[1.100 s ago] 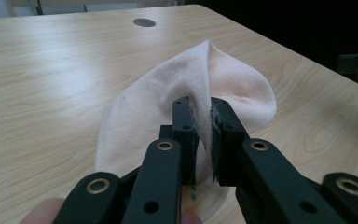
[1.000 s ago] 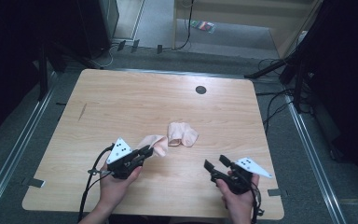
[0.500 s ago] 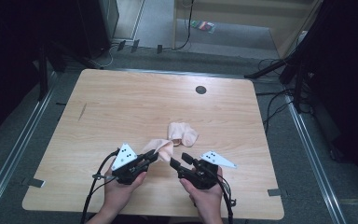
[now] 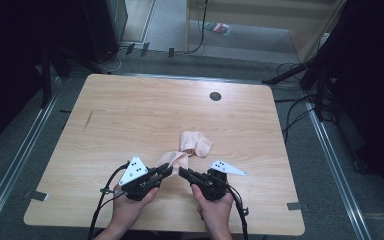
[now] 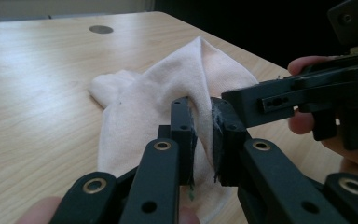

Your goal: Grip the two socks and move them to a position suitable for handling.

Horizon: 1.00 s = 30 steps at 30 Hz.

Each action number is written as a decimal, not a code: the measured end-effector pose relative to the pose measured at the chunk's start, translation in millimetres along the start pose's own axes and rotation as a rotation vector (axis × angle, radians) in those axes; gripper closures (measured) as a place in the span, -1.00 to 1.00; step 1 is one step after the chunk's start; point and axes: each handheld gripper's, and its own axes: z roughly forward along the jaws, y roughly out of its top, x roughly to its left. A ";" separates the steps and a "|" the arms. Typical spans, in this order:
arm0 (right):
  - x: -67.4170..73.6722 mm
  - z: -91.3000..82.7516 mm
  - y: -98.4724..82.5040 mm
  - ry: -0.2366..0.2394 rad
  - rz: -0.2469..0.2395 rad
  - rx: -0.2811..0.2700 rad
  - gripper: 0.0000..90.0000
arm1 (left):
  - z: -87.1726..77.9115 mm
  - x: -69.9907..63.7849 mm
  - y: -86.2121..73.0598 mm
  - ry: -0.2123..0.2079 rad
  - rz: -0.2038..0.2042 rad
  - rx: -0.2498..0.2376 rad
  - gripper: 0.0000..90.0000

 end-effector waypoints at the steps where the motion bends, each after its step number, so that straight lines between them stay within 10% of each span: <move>1: -0.5 -0.9 0.0 -0.007 -0.007 0.005 0.94 | -0.1 0.7 -0.2 -0.010 -0.001 0.004 0.79; 12: -1.8 -12.2 6.5 -0.085 -0.161 0.071 0.95 | 1.5 3.2 0.6 -0.073 0.020 0.034 0.86; 16: -12.3 -24.0 13.3 -0.192 -0.193 0.063 0.95 | -3.5 12.1 2.1 -0.044 0.021 0.032 0.93; 21: -13.4 -38.4 22.3 -0.352 -0.455 0.061 0.92 | -2.4 13.8 0.3 0.009 0.133 0.054 0.95; 23: -7.3 -37.7 14.4 -0.383 -0.646 0.117 0.72 | 1.0 13.0 -5.9 -0.018 0.202 0.118 0.94; 25: -7.3 -38.0 9.9 -0.377 -0.688 0.149 0.56 | 1.4 14.0 -9.0 -0.023 0.220 0.142 0.94; 28: -17.8 -47.4 -4.6 -0.164 -0.622 0.279 0.11 | -1.8 22.6 -20.6 -0.114 0.247 0.226 0.83; 30: -21.6 -50.3 -6.2 -0.128 -0.588 0.295 0.09 | -3.6 25.1 -22.6 -0.143 0.254 0.247 0.73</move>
